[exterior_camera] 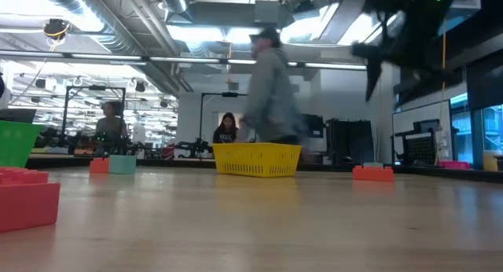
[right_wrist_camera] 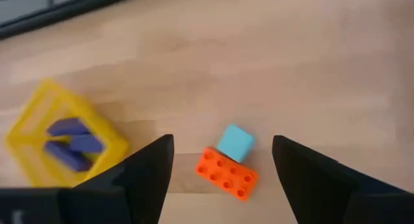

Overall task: Sort & place blocks by color
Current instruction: Put the top right light blue block into the blue bin

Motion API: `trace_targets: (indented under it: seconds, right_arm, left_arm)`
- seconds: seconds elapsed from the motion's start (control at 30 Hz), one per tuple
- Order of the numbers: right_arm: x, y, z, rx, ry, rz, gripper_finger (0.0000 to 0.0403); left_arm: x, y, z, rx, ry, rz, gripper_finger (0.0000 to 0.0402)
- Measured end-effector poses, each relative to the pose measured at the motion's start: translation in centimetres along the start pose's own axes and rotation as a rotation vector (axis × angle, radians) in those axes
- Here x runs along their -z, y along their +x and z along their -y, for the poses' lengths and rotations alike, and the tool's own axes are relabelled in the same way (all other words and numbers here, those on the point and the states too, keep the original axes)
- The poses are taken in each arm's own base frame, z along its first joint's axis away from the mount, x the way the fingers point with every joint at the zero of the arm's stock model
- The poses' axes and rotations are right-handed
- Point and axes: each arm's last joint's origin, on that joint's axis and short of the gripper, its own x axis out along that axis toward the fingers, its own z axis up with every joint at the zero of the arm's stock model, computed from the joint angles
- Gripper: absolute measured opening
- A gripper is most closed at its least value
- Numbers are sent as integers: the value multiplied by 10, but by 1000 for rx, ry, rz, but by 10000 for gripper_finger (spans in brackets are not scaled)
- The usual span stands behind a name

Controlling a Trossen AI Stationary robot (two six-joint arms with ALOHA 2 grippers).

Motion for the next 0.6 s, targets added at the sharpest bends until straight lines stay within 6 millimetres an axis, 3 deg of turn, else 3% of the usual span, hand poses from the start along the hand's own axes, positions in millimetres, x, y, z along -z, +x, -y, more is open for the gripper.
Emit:
trace_targets:
  seconds: [0.2,0.33,0.47,0.6]
  right_arm:
    - [21,40,17,-61,144,-46,265]
    - [25,50,18,3,169,-57,265]
    - [22,54,-3,32,150,-58,265]
    - [22,66,-11,173,101,-53,265]
  left_arm:
    - [0,0,0,1,-1,2,184]
    - [0,0,0,8,-20,1,184]
    - [0,0,0,9,-24,2,184]
    - [-1,0,0,10,-26,8,184]
